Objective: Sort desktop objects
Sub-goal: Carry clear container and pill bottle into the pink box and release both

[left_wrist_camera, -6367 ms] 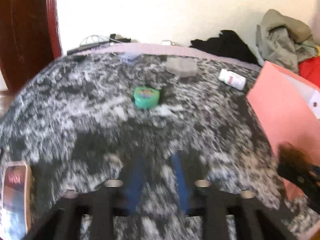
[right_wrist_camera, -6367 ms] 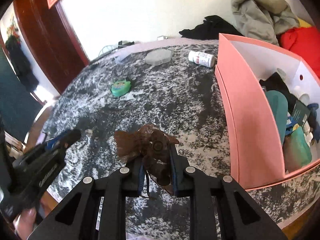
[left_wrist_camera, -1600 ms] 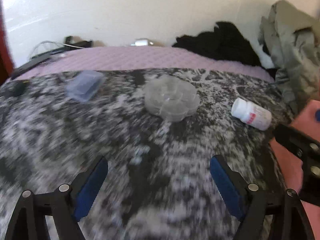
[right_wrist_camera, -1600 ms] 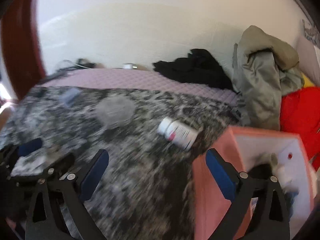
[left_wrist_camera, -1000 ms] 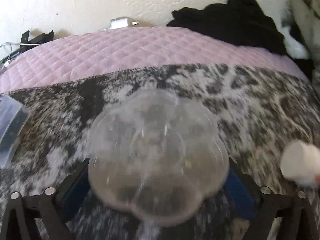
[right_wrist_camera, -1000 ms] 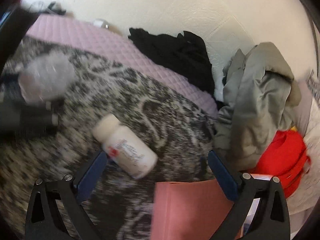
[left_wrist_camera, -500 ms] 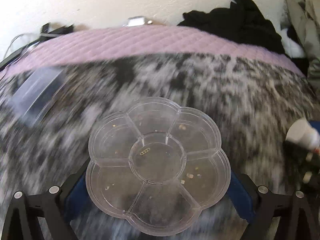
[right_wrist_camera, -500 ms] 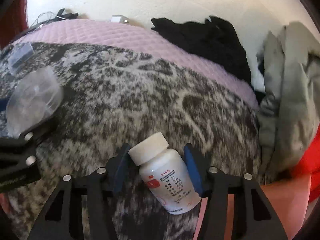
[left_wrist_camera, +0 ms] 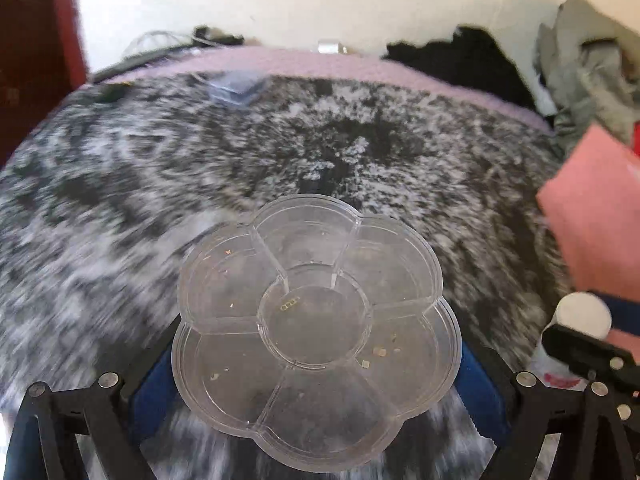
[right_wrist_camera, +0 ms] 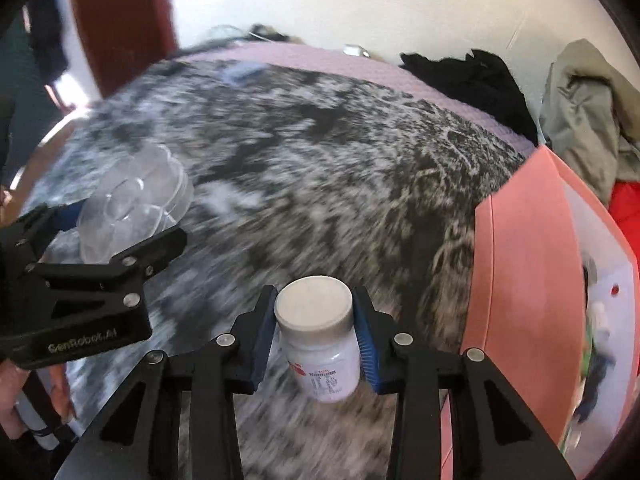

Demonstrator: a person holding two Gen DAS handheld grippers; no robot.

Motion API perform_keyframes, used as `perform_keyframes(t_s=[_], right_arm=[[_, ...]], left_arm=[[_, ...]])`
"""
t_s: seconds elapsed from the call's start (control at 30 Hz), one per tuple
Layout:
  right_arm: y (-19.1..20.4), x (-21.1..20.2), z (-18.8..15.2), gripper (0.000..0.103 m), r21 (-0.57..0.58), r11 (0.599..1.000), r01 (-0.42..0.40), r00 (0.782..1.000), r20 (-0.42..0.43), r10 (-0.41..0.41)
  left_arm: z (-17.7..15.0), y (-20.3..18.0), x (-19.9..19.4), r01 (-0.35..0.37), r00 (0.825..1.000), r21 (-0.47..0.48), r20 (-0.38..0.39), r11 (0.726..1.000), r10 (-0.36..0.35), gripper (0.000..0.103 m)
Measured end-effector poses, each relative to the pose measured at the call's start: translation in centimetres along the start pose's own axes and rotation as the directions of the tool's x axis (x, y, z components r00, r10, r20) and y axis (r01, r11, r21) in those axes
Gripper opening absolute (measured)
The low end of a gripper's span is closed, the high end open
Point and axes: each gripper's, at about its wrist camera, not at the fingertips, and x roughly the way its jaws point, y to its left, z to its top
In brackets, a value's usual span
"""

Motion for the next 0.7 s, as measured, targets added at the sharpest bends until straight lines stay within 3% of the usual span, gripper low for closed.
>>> perform_keyframes(t_s=[0.2, 0.33, 0.53, 0.7], right_arm=[[2.4, -7.7, -4.9, 0.04, 0.003, 0.998, -0.058, 0.991, 0.12, 0.057], [2.7, -13.0, -6.9, 0.04, 0.012, 0.999, -0.049, 0.973, 0.225, 0.045], [-2.0, -22.1, -9.5, 0.04, 0.127, 0.992, -0.019, 0.905, 0.424, -0.037], [-11.4, -27.3, -10.3, 0.04, 0.32, 0.947, 0.03, 0.833, 0.515, -0.201]], left_arm=[[-2.4, -0.9, -7.4, 0.02, 0.996, -0.01, 0.082, 1.0, -0.019, 0.097], [-2.2, -3.0, -11.6, 0.052, 0.987, -0.002, 0.151, 0.999, -0.051, 0.097], [1.3, -10.9, -16.3, 0.145, 0.955, 0.115, 0.242, 0.983, -0.169, 0.097], [4.7, -20.0, -17.1, 0.185, 0.932, 0.261, 0.258, 0.947, -0.253, 0.097]])
